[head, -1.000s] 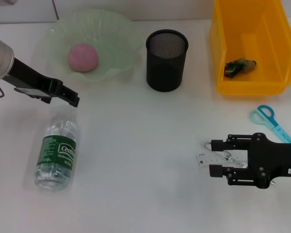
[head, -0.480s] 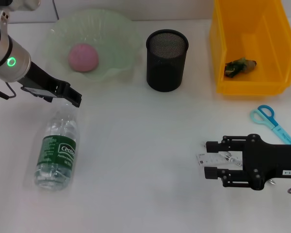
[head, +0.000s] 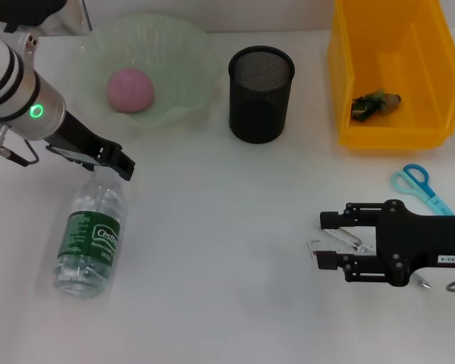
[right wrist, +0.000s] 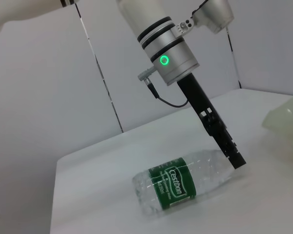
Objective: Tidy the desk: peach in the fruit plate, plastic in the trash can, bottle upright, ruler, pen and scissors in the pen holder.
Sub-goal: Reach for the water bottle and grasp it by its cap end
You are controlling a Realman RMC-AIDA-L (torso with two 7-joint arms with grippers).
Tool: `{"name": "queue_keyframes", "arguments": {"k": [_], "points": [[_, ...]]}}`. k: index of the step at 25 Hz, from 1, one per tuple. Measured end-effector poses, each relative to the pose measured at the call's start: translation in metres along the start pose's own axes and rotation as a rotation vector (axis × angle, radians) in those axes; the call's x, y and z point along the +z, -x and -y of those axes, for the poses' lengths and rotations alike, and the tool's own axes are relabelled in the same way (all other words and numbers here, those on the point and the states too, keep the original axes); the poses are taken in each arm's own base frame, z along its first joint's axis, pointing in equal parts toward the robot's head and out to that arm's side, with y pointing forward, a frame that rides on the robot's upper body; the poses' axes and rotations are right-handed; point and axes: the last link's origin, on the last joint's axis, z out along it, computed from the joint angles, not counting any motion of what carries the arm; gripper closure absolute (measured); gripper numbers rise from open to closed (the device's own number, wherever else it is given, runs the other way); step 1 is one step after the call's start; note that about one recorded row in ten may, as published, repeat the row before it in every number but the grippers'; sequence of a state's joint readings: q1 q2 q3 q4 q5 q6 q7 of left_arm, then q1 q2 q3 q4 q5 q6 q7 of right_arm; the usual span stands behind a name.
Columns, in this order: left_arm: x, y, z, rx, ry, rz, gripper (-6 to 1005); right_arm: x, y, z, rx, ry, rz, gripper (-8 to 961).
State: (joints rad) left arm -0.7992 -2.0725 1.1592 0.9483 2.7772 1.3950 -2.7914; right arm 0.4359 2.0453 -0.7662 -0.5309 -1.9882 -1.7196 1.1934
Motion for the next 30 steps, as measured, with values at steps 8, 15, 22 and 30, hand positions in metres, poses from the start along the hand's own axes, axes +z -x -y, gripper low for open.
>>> {"name": "queue_keyframes", "arguments": {"k": [8, 15, 22, 30], "points": [[0.001, -0.001, 0.001, 0.013, -0.005, -0.012, 480, 0.001, 0.002, 0.002, -0.004, -0.003, 0.001, 301], [-0.007, -0.002, 0.000, 0.066, -0.001, -0.028, 555, 0.001, 0.003, 0.003, -0.002, -0.009, 0.006, 301], [-0.031, -0.004, -0.015, 0.180, 0.146, -0.163, 615, -0.001, 0.002, 0.003, 0.006, -0.020, 0.018, 301], [-0.041, 0.001, -0.006, 0.206, 0.215, -0.244, 770, -0.003, 0.004, 0.003, 0.040, -0.035, 0.049, 301]]}}
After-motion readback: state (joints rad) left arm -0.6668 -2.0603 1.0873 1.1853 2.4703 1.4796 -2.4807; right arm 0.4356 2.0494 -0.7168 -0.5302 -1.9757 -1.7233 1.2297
